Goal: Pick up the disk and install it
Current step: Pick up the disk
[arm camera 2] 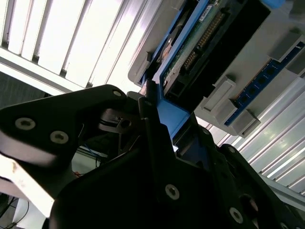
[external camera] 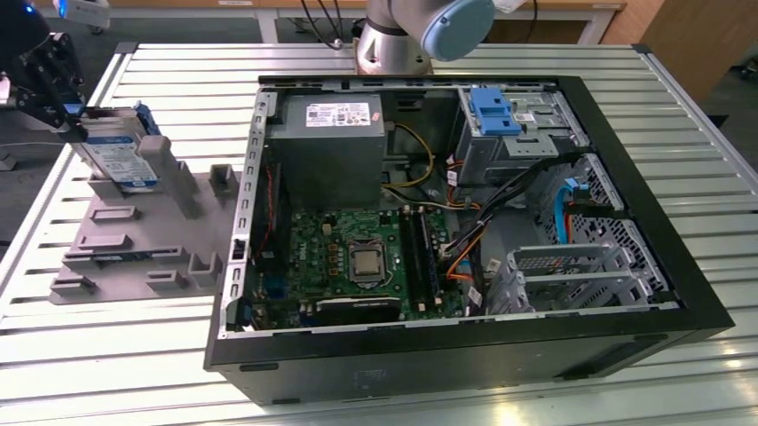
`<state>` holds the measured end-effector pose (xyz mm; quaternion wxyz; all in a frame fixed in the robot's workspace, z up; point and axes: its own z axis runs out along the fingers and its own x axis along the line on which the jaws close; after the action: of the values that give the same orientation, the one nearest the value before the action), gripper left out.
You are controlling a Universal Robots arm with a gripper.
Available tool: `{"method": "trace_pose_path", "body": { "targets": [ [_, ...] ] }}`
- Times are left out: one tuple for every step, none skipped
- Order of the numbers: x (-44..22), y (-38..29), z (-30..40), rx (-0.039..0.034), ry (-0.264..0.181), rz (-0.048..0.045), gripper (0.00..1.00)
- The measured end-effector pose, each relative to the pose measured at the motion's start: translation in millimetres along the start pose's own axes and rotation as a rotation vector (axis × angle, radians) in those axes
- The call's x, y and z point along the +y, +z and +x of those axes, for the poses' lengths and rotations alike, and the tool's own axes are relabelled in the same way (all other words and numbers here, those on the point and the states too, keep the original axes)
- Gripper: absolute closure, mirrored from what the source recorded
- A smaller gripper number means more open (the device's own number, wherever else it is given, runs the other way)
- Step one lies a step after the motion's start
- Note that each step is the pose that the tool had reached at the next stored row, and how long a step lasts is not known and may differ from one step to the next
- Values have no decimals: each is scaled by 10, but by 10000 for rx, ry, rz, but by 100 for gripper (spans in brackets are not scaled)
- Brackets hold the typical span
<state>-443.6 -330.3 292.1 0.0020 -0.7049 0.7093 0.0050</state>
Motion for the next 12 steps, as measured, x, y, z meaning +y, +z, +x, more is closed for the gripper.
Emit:
{"method": "trace_pose_path", "body": {
  "targets": [
    [0, 0, 0, 0, 0, 0, 64],
    [0, 0, 0, 0, 0, -1, 64],
    [0, 0, 0, 0, 0, 0, 64],
    [0, 0, 0, 0, 0, -1, 64],
    [0, 0, 0, 0, 0, 0, 64],
    [0, 0, 0, 0, 0, 0, 64],
    [0, 0, 0, 0, 0, -1, 64],
    [0, 1, 0, 0, 0, 0, 64],
    [0, 0, 0, 0, 0, 0, 64],
    [0, -1, 0, -1, 0, 2, 64],
    [0, -15, 0, -1, 0, 2, 64],
    [0, -31, 0, -1, 0, 2, 64]
  ]
}}
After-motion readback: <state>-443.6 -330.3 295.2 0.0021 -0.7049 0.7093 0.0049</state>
